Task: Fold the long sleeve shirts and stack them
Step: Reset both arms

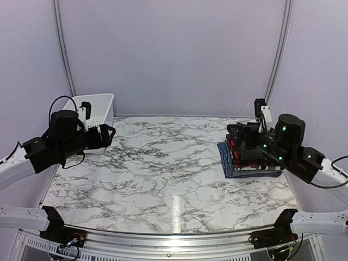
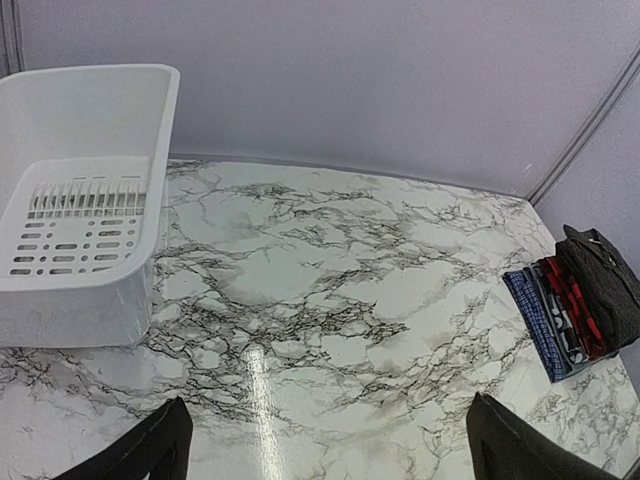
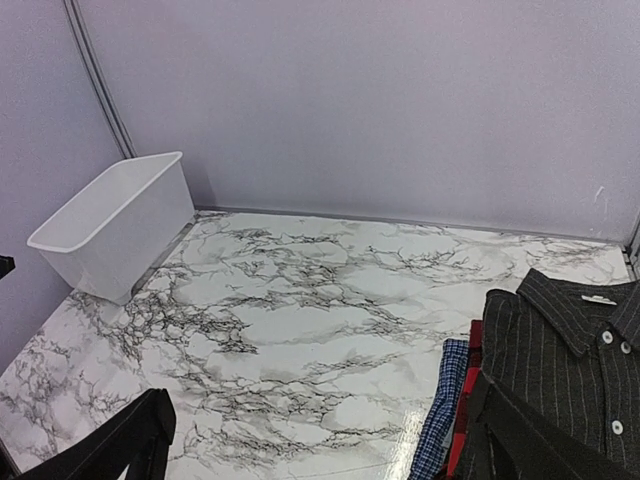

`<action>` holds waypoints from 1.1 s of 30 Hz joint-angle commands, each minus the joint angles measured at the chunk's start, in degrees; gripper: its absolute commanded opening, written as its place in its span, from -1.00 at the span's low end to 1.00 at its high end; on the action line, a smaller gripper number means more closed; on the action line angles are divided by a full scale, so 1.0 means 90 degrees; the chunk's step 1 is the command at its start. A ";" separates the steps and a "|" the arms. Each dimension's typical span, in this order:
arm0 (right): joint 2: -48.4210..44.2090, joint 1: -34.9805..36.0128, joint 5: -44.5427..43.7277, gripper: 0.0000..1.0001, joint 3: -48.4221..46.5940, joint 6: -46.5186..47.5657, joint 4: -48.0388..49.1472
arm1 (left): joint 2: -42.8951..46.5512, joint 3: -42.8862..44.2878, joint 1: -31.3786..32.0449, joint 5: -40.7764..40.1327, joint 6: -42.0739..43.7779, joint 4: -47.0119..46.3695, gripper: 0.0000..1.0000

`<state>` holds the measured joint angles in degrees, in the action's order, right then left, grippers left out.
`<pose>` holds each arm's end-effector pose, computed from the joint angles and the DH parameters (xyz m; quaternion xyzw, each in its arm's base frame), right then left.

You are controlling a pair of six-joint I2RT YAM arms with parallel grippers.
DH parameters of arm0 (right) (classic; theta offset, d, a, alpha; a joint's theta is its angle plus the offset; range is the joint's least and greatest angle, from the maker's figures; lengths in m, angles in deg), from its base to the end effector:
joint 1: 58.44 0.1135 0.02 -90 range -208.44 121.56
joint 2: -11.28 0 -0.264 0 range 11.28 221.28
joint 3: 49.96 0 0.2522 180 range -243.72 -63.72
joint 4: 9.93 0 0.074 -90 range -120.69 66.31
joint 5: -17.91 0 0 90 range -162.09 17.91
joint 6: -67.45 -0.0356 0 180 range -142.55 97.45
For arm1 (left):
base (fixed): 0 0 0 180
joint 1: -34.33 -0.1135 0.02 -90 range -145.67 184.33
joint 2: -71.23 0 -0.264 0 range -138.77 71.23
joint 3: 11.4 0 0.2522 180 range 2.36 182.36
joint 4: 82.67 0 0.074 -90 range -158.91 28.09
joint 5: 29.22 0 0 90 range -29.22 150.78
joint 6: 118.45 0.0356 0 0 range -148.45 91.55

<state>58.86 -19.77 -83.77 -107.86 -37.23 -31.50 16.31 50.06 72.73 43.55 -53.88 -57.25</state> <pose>0.1582 0.1173 0.3323 -0.0967 0.7656 0.2130 0.5992 0.1798 -0.1290 0.3233 0.0043 0.8090 -0.2005 0.5525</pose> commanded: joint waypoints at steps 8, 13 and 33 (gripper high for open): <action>-0.0040 0.0020 -0.0046 0.97 -0.0216 0.0235 0.0080 | 0.0057 -0.0037 -0.0027 -0.0122 0.0096 -0.0280 0.98; 0.0009 0.0020 0.0031 0.97 -0.0254 0.0278 0.0076 | 0.0006 0.0001 -0.0027 -0.0103 0.0125 -0.0290 0.98; 0.0037 0.0023 0.0163 0.97 -0.0344 0.0210 0.0058 | -0.0036 -0.0046 -0.0027 -0.0014 0.0108 -0.0338 0.98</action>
<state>59.18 -19.77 -82.76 -108.03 -35.57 -31.41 16.07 50.06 72.73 43.18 -53.47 -58.34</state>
